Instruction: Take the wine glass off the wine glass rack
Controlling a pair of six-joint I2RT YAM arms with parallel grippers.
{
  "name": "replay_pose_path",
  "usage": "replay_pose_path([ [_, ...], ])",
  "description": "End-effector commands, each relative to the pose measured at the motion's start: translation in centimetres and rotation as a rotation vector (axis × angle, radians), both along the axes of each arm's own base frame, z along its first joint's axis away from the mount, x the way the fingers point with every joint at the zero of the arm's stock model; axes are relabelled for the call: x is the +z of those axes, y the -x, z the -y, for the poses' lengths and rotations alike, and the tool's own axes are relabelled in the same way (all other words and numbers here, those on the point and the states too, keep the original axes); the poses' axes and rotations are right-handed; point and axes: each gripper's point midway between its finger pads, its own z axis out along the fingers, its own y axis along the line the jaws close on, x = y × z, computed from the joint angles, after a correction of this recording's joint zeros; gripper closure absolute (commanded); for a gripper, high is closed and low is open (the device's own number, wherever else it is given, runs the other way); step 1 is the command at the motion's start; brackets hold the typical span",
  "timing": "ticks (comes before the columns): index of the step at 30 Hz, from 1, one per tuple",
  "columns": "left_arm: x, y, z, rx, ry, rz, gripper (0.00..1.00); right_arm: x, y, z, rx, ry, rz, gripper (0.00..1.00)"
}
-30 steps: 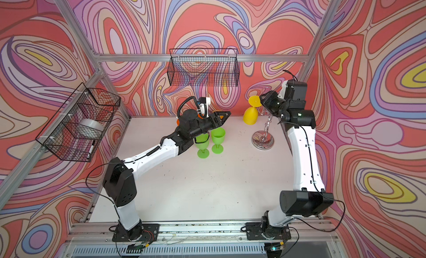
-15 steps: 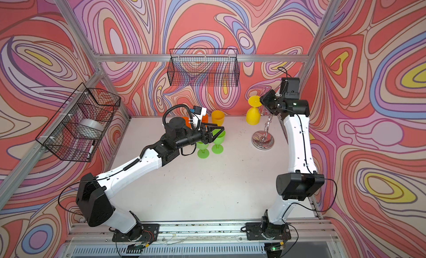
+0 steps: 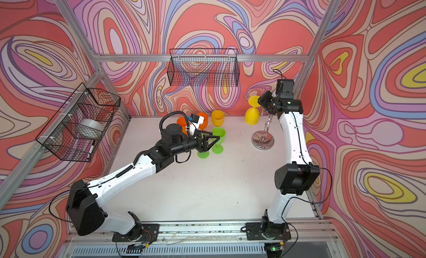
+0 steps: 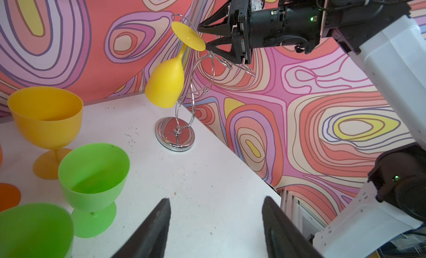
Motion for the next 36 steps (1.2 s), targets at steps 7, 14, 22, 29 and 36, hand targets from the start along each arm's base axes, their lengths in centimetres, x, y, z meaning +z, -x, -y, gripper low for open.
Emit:
replay_pose_path([
  [7, 0.9, 1.0, -1.2, -0.002, -0.006, 0.019, 0.36, -1.0, -1.7, -0.3, 0.031, 0.025, 0.027, 0.51],
  [14, 0.8, 1.1, -1.2, -0.004, -0.003, 0.016, 0.36, -1.4, -2.1, -1.3, 0.072, -0.031, 0.044, 0.52],
  [22, 0.6, 1.2, -1.3, -0.005, -0.003, 0.011, 0.37, -0.5, -2.1, -2.6, 0.102, -0.133, 0.083, 0.55],
  [29, 0.4, 1.4, -1.6, 0.000, -0.005, 0.013, 0.36, 0.0, -1.7, -2.9, 0.098, -0.244, 0.097, 0.65],
  [36, 0.2, 1.4, -1.6, -0.001, -0.008, 0.015, 0.36, -0.4, -1.7, -3.2, 0.119, -0.335, 0.079, 0.81],
])
